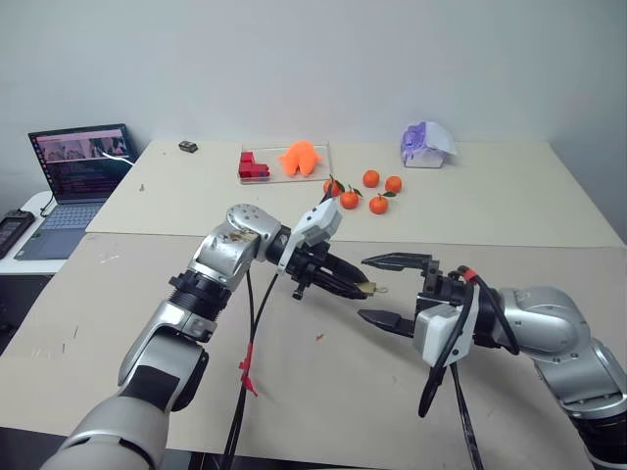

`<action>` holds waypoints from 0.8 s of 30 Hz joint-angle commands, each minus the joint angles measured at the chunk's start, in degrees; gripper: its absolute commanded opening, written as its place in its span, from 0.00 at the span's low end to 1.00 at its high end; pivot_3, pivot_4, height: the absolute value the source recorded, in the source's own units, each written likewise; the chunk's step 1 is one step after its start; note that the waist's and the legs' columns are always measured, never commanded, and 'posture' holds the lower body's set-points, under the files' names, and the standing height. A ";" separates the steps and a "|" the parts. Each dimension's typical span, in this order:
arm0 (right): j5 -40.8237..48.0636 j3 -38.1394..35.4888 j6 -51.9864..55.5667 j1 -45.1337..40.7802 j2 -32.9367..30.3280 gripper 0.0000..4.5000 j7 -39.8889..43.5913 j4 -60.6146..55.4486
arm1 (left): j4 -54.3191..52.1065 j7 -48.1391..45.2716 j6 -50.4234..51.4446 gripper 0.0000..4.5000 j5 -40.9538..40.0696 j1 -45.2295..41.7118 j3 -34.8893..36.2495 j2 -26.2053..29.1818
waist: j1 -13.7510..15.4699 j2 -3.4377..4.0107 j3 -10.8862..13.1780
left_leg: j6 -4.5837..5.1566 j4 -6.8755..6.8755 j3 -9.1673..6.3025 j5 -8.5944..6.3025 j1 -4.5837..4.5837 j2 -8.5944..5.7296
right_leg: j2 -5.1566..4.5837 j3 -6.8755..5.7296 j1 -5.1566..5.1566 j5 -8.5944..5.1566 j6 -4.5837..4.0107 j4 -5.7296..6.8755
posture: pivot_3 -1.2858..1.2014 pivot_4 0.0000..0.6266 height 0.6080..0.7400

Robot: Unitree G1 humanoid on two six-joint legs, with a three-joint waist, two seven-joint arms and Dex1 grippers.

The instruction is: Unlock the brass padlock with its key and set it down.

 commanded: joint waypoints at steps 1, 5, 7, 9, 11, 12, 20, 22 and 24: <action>-0.27 -0.62 0.48 -1.12 0.40 0.98 -0.51 -1.70 | -1.62 -0.46 -0.59 0.18 -0.46 -1.12 0.21 -0.01 | 0.00 0.00 0.00 | 0.00 0.00 0.00 0.00 0.00 0.00 | 0.00 0.00 0.00 0.00 0.00 0.00 | 0.52 0.24 0.88; -1.74 -0.06 -0.83 -1.28 0.33 0.98 -0.55 -0.67 | -1.89 -0.48 -0.23 0.18 -0.62 -1.17 0.20 0.02 | -0.07 0.00 0.00 | 0.00 -0.01 0.00 0.00 0.02 0.00 | 0.02 0.00 0.00 -0.02 0.03 0.02 | 0.52 0.24 0.88; -2.64 0.00 -1.96 -0.88 0.23 0.98 -0.82 0.21 | -2.19 -0.54 0.05 0.18 -0.74 -1.19 0.22 0.18 | -0.06 0.00 0.00 | 0.00 -0.01 0.00 0.00 0.02 0.00 | 0.01 0.00 0.00 -0.02 0.03 0.02 | 0.52 0.24 0.88; -2.93 -0.16 -2.82 -0.18 0.03 0.98 -0.96 0.75 | -2.57 -0.70 0.33 0.18 -0.85 -1.12 0.29 0.57 | -0.04 0.00 0.00 | 0.00 0.00 0.00 0.00 0.01 0.00 | 0.01 0.00 0.00 -0.02 0.03 0.00 | 0.52 0.24 0.88; -2.76 -0.43 -3.25 0.31 -0.08 0.98 -0.96 0.93 | -2.73 -1.08 0.46 0.18 -0.86 -0.93 0.35 1.19 | -0.03 0.00 0.00 | 0.00 0.00 0.00 0.00 0.00 0.00 | 0.00 0.00 0.00 -0.02 0.03 0.00 | 0.52 0.24 0.88; -2.72 -0.51 -3.40 0.41 -0.09 0.98 -0.95 0.99 | -2.74 -1.21 0.46 0.18 -0.86 -0.86 0.36 1.38 | -0.04 0.00 0.00 | 0.00 0.00 0.00 0.00 0.00 0.00 | 0.00 0.00 0.00 -0.01 0.02 0.00 | 0.52 0.24 0.88; -2.61 -1.05 -3.25 1.07 0.08 0.93 -1.25 1.05 | -1.58 -0.90 -0.04 0.18 -0.40 -1.04 0.46 1.68 | -0.04 0.00 0.00 | 0.00 0.00 0.00 0.00 0.02 0.00 | 0.01 0.00 0.00 -0.02 0.03 0.02 | 0.52 0.24 0.88; -2.56 -1.11 -2.99 1.18 0.15 0.82 -1.31 0.77 | -1.51 -0.91 -0.11 0.18 -0.37 -1.05 0.43 1.65 | -0.05 0.00 0.00 | 0.00 0.00 0.00 0.00 0.01 0.00 | 0.01 0.00 0.00 -0.02 0.03 0.02 | 0.52 0.24 0.88; -2.39 -1.13 -2.47 1.23 0.33 0.67 -1.37 0.41 | -1.30 -0.89 -0.24 0.18 -0.32 -1.10 0.43 1.59 | -0.05 0.00 0.00 | 0.00 0.00 0.00 0.00 0.01 0.00 | 0.01 0.00 0.00 -0.01 0.02 0.01 | 0.52 0.24 0.88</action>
